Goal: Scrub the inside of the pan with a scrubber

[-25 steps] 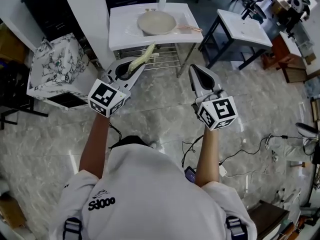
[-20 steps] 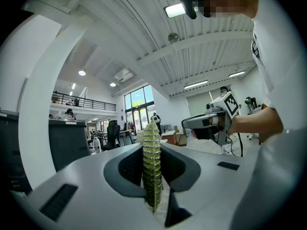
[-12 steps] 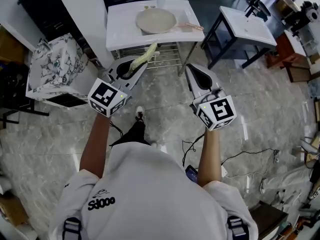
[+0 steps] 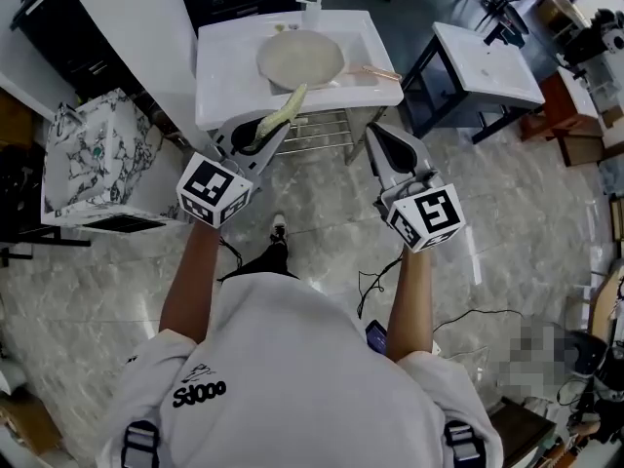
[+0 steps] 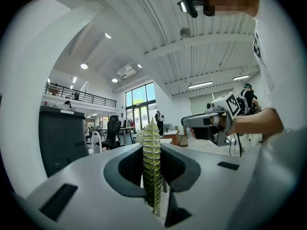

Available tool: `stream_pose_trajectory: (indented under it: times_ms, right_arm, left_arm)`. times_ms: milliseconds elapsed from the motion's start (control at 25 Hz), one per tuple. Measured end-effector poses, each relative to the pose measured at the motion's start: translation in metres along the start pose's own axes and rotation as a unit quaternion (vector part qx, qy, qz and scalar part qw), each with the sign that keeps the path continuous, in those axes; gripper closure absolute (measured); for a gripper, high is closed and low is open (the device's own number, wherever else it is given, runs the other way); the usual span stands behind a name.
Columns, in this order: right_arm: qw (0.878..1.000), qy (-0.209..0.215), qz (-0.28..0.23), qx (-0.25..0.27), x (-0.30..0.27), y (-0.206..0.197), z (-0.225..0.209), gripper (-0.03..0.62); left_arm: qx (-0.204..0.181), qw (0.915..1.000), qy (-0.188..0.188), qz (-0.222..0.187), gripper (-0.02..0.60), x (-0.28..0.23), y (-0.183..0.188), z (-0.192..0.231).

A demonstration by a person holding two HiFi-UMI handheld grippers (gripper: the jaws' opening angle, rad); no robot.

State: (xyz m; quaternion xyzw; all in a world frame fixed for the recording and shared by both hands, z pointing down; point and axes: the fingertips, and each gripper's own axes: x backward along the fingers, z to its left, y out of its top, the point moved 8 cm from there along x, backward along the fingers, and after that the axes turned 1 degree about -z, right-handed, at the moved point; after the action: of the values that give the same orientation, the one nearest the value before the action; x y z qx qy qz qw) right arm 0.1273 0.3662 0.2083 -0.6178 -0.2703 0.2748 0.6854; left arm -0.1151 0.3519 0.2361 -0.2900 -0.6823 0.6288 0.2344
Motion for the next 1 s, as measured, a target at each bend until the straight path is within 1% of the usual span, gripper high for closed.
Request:
stream_pose_trajectory:
  times_ms: [80, 240, 400, 800, 1000]
  right_arm:
    - [1.000, -0.004, 0.003, -0.003, -0.018, -0.001, -0.015, 0.585]
    - [1.000, -0.020, 0.009, -0.005, -0.051, 0.001, -0.046, 0.585]
    - [0.999, -0.025, 0.021, -0.009, -0.078, -0.006, -0.065, 0.585]
    - [0.998, -0.048, 0.033, -0.024, -0.124, -0.018, -0.096, 0.585]
    - [0.998, -0.040, 0.036, -0.043, -0.146, -0.024, -0.105, 0.585]
  left_arm:
    - [0.006, 1.0000, -0.003, -0.002, 0.518, -0.013, 0.000, 0.018]
    - [0.003, 1.0000, -0.006, -0.003, 0.518, -0.041, 0.002, 0.053]
    - [0.004, 1.0000, -0.004, 0.001, 0.518, -0.059, 0.000, 0.080]
    - [0.014, 0.9998, 0.001, 0.014, 0.518, -0.088, -0.012, 0.131]
    - [0.020, 0.9997, 0.003, 0.017, 0.518, -0.102, -0.019, 0.158]
